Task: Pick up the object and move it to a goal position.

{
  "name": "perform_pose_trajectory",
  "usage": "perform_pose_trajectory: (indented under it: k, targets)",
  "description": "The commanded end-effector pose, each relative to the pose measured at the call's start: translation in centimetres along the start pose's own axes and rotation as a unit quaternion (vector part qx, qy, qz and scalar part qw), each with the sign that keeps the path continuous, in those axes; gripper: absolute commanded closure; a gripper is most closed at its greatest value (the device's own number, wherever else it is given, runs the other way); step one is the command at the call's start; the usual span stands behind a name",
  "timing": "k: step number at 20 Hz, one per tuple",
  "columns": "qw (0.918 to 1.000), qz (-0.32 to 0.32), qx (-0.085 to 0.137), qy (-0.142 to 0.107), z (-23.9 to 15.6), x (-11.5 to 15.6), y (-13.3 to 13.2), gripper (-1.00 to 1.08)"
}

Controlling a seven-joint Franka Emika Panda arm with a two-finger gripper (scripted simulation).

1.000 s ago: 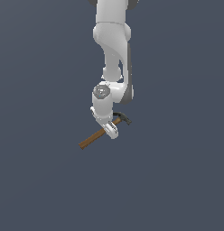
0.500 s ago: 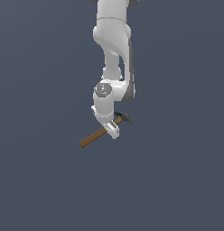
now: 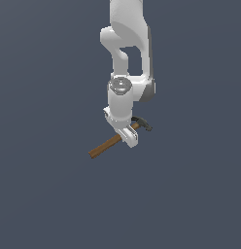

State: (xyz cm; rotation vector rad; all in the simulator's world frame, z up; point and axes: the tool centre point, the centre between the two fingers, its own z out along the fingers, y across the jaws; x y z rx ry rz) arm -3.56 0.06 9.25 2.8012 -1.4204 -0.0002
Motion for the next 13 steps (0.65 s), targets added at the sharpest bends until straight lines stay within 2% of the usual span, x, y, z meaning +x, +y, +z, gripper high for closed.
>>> perform_pose_trajectory:
  k: [1,7,13]
  targets:
    - [1.0000,0.000,0.001,0.001,-1.8,-0.3,-1.1,1.08]
    - [1.0000,0.000,0.000,0.000,-4.0,-0.8,-2.5,1.08]
    - [1.0000,0.000,0.000,0.000,-4.3,-0.8,-2.9,1.08]
